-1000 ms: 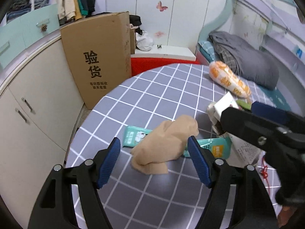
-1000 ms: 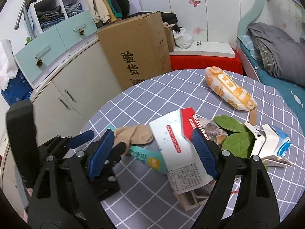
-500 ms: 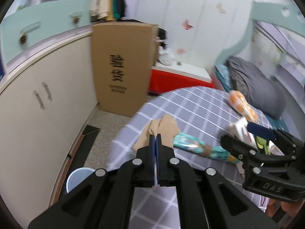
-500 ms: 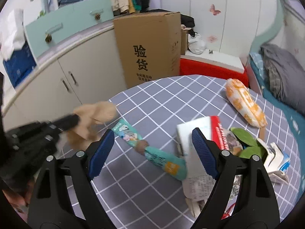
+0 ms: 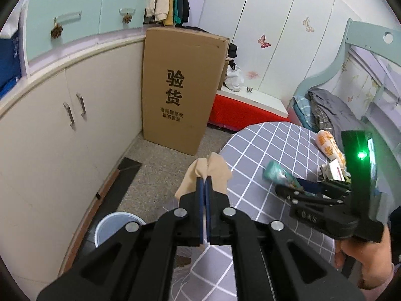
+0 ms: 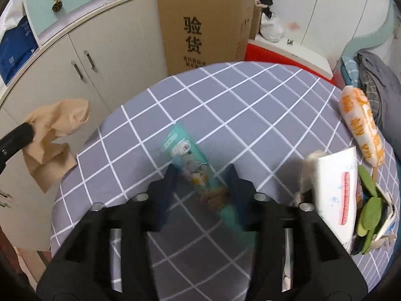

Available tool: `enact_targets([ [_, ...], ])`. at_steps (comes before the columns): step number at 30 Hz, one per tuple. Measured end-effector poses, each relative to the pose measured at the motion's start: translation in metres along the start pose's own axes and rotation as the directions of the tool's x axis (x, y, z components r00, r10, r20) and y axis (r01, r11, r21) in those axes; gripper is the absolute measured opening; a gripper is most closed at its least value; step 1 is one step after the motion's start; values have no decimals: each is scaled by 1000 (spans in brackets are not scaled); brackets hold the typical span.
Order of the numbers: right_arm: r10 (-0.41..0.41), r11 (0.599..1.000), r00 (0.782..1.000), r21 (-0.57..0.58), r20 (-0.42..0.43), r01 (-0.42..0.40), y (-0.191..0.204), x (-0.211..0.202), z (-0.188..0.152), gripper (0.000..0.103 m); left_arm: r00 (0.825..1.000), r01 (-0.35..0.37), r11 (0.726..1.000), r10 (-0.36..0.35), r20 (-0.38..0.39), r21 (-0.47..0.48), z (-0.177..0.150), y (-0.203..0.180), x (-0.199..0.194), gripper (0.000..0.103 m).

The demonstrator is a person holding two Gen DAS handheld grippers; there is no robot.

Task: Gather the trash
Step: 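Grasp the teal tube with the right tool, then carry the tan cloth and teal tube over the bin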

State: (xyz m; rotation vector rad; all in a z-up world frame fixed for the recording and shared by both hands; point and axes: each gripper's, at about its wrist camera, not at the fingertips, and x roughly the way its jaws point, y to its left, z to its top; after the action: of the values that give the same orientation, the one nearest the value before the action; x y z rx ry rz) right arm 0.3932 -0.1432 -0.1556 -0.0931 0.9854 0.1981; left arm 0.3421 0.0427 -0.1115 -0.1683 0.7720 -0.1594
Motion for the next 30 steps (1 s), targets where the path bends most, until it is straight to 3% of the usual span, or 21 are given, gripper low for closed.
enact_targets([
  [4, 16, 1000, 1000, -7, 14, -16, 16, -3, 4, 13, 1000, -12, 1000, 12, 13, -25, 0, 19, -5, 1],
  [8, 49, 997, 998, -54, 44, -47, 52, -9, 12, 13, 999, -33, 997, 34, 16, -64, -1, 47, -8, 1],
  [14, 168, 980, 984, -120, 57, -160, 117, -14, 26, 13, 997, -77, 990, 77, 2, -119, -8, 93, -9, 1],
  [23, 280, 942, 960, -191, -2, -275, 209, 14, 26, 13, 984, -176, 966, 170, -50, -190, -24, 162, -7, 2],
  [30, 352, 919, 935, -175, -41, -353, 240, 43, 22, 14, 974, -223, 945, 205, -95, -239, -38, 202, 3, 2],
])
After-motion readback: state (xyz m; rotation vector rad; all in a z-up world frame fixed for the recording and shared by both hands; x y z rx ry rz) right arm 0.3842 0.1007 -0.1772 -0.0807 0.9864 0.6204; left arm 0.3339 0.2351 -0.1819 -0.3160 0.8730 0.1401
